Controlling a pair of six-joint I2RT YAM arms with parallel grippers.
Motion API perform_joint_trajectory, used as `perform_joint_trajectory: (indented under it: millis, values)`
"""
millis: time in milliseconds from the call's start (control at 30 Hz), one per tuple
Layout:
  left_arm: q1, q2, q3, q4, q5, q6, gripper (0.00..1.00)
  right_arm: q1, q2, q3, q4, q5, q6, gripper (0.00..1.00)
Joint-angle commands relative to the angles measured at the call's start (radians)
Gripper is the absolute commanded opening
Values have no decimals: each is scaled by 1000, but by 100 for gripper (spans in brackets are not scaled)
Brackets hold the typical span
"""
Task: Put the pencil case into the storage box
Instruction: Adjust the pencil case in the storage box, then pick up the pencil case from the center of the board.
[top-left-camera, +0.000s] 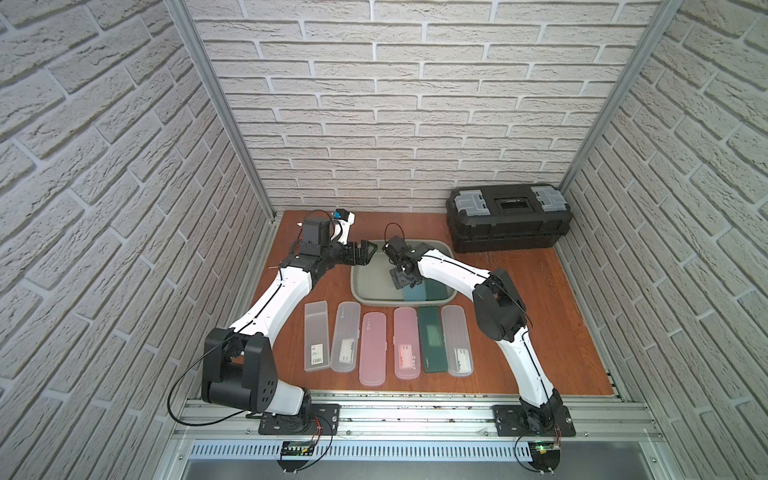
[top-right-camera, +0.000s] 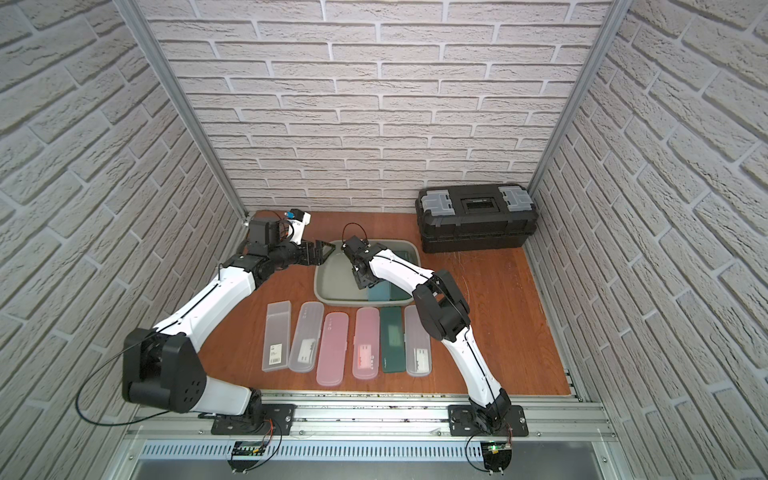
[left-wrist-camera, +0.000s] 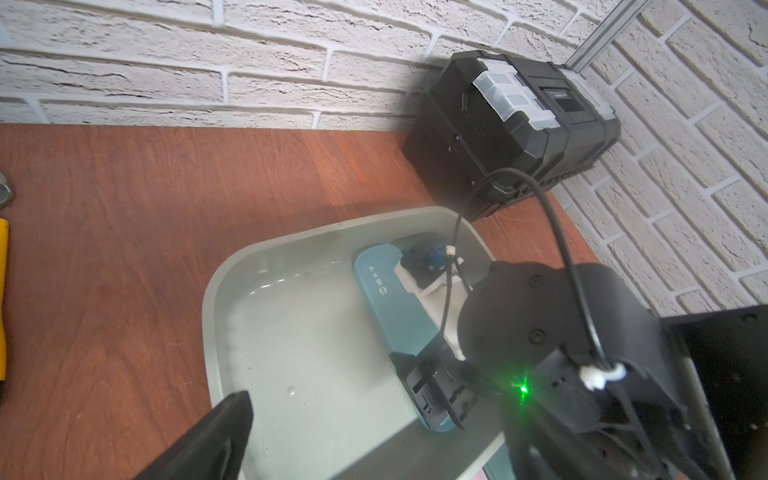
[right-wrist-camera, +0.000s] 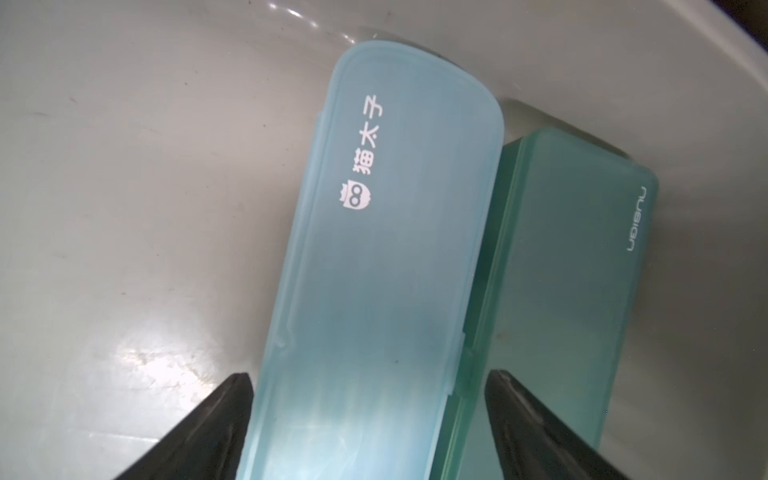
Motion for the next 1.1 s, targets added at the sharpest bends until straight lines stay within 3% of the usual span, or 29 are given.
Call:
perform_joint_trajectory:
  millis: [0, 233, 400, 767, 867, 1067]
  values:
    - [-8, 13, 29, 1, -13, 25, 98, -11, -20, 13, -13, 25, -15, 92]
    - [-26, 4, 36, -19, -33, 35, 99, -22, -140, -18, 82, -154, 16, 92]
    - [-67, -47, 24, -57, -147, -33, 99, -37, -332, -114, 116, -157, 28, 92]
    - [-374, -144, -143, -84, -457, -149, 99, -76, -868, -774, 188, -166, 126, 90]
    - [-431, -162, -208, -40, -512, -215, 99, -76, -941, -913, 181, -180, 135, 89]
    - [-457, -240, -364, 68, -545, -349, 98, -76, -990, -1121, 240, -294, 188, 88]
